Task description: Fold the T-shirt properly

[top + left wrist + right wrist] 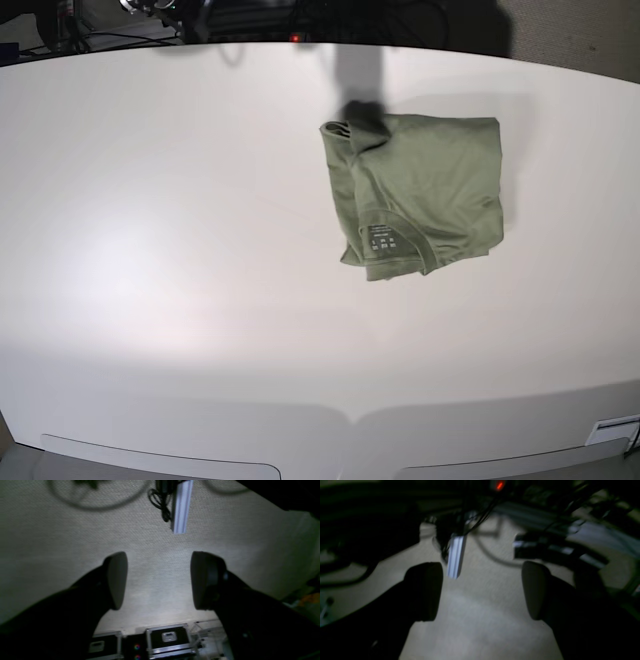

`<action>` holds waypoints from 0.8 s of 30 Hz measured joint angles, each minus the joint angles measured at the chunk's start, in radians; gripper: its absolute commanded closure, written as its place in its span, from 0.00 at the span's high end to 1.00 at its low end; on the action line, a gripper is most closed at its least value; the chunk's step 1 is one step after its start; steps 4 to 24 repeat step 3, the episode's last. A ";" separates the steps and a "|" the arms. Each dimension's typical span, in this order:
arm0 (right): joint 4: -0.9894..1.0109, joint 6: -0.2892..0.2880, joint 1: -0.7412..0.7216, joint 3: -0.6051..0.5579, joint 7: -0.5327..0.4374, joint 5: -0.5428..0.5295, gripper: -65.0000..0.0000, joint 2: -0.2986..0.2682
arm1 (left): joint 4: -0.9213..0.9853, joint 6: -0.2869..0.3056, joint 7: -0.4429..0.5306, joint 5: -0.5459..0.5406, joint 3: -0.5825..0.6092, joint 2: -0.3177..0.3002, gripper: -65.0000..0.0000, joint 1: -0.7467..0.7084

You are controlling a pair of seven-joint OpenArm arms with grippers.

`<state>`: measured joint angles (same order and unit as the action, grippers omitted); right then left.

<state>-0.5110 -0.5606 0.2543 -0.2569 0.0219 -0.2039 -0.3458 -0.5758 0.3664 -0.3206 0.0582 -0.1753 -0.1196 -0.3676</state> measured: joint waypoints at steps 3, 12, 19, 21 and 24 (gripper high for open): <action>0.000 0.000 0.001 0.000 0.000 -0.071 0.74 0.000 | -0.009 0.000 0.007 0.040 -0.001 0.001 0.59 0.005; 0.000 0.000 0.001 0.000 0.000 -0.071 0.74 0.000 | -0.009 0.000 0.007 0.040 -0.001 0.001 0.59 0.005; 0.000 0.000 0.001 0.000 0.000 -0.071 0.74 0.000 | -0.009 0.000 0.007 0.040 -0.001 0.001 0.59 0.005; 0.000 0.000 0.001 0.000 0.000 -0.071 0.74 0.000 | -0.009 0.000 0.007 0.040 -0.001 0.001 0.59 0.005; 0.000 0.000 0.001 0.000 0.000 -0.071 0.74 0.000 | -0.009 0.000 0.007 0.040 -0.001 0.001 0.59 0.005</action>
